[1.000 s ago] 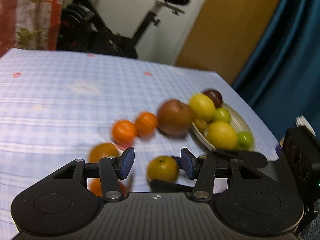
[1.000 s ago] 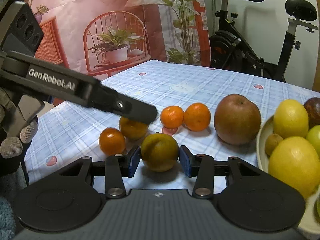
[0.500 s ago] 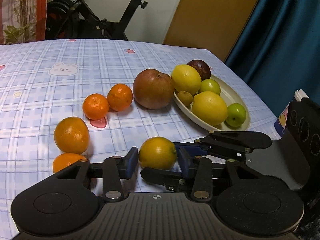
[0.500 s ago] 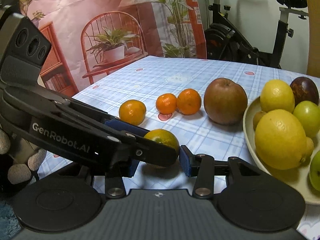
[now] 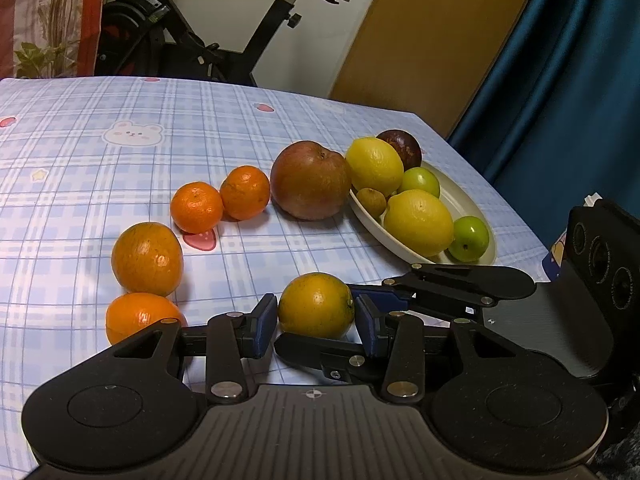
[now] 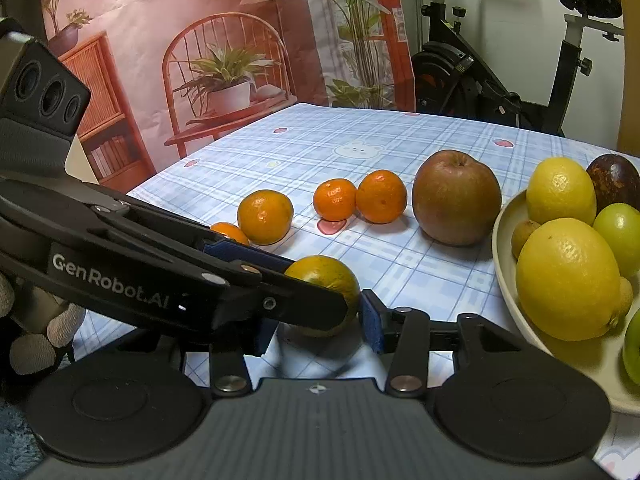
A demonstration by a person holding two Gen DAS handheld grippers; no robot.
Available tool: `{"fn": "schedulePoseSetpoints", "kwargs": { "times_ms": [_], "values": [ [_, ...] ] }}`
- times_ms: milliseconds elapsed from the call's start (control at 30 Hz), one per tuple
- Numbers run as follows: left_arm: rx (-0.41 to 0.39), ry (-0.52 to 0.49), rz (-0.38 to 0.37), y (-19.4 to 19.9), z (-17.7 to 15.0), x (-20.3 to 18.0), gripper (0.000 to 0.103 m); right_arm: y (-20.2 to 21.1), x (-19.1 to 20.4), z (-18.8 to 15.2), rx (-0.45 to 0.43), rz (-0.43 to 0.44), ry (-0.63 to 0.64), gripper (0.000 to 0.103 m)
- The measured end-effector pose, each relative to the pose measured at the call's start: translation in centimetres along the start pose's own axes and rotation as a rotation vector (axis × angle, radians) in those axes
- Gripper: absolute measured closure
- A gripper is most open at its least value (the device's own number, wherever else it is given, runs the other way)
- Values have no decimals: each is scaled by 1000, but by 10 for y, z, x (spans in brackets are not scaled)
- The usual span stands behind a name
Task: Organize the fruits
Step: 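Close the left tool around a tangerine and lift it, then carry the tangerine onto the cream plate and open the left tool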
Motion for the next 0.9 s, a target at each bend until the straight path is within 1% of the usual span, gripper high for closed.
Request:
{"fn": "schedulePoseSetpoints", "kwargs": {
  "times_ms": [167,300,433,533,667,767,900],
  "values": [
    [-18,-14,2,4,5,-6,58,3,3,-1,-16,-7,9,58],
    [-43,-36,0,10,17,-15,58,13,2,3,-63,-17,9,58],
    [-69,-73,-5,12,37,-32,58,29,-1,12,-124,-38,6,58],
    [-88,-100,-28,10,54,-49,58,45,-8,20,-173,-71,-6,58],
    [-98,-139,-53,-1,76,-75,58,68,-23,30,-228,-128,-26,58],
    [-89,-176,-66,-18,91,-94,58,83,-42,36,-259,-165,-48,58],
    [-63,-196,-70,-39,97,-113,57,95,-68,35,-293,-206,-104,58]
  ]
}}
Point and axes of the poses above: each gripper's, at about its wrist camera, not at the fingertips, and y roughly against the way its jaws point, x to its left, z to its top, the point moved 4 cm from there along -y, roughly the way its jaws point, and after that the axes turned 12 degrees about z, right-handed, at the moved point
